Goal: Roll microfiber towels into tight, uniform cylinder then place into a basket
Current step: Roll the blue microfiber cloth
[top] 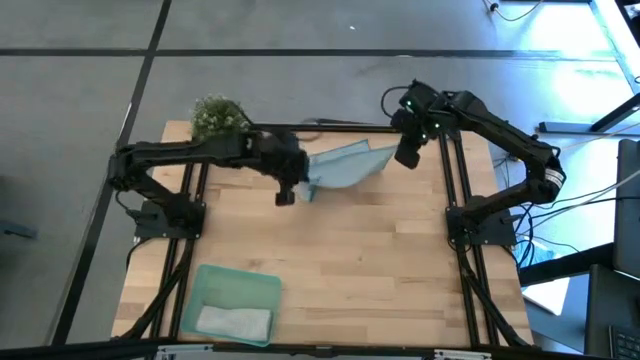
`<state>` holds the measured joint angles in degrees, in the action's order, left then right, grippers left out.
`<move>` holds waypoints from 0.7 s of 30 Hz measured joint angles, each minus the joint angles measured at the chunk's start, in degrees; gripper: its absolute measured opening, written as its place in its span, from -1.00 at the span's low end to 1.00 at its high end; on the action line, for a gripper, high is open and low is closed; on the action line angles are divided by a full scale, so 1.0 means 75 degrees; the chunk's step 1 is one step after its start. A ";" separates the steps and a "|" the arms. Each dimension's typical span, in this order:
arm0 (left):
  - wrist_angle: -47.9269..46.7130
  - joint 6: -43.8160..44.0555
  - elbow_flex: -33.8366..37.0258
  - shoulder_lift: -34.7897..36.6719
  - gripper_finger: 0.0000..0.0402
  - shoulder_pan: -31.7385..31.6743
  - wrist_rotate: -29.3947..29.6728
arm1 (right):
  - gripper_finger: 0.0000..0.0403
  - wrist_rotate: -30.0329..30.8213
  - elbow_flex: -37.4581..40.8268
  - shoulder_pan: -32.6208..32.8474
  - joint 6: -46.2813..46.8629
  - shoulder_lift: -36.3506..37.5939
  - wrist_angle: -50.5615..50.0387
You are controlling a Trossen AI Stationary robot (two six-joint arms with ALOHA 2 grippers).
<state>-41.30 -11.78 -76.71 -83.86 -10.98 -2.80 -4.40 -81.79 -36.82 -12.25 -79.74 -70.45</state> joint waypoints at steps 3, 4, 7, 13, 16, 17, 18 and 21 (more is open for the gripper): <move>0.0024 0.0107 0.0000 -0.0440 -1.00 0.0328 -0.0272 | -1.00 -0.0401 0.0565 0.0145 0.0122 0.0149 -0.0042; 0.0045 0.0142 0.0000 -0.0594 -1.00 0.0423 -0.0381 | -1.00 -0.0582 0.0789 0.0218 0.0214 0.0207 -0.0058; 0.0090 0.0300 0.0000 -0.1056 -1.00 0.0720 -0.0772 | -1.00 -0.1026 0.1591 0.0508 0.0483 0.0426 0.0045; 0.0438 0.0514 0.0000 -0.2012 -1.00 0.1316 -0.1558 | -1.00 -0.1118 0.3273 0.1180 0.0995 0.0689 0.0492; 0.0720 0.0527 0.0001 -0.2498 -1.00 0.1556 -0.1825 | -1.00 -0.1192 0.3962 0.1444 0.1220 0.0696 0.0741; 0.0771 0.0538 0.0002 -0.2630 -1.00 0.1626 -0.1901 | -1.00 -0.1217 0.4153 0.1528 0.1257 0.0696 0.0836; 0.0795 0.0562 0.0003 -0.2767 -1.00 0.1697 -0.1975 | -1.00 -0.1249 0.4337 0.1604 0.1337 0.0699 0.0923; 0.0969 0.0735 0.0003 -0.3137 -1.00 0.1870 -0.2089 | -1.00 -0.1308 0.4794 0.1796 0.1443 0.0699 0.1138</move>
<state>-34.04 -6.27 -76.69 -107.39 3.04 -18.47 -14.21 -45.83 -23.35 -1.43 -74.50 -61.91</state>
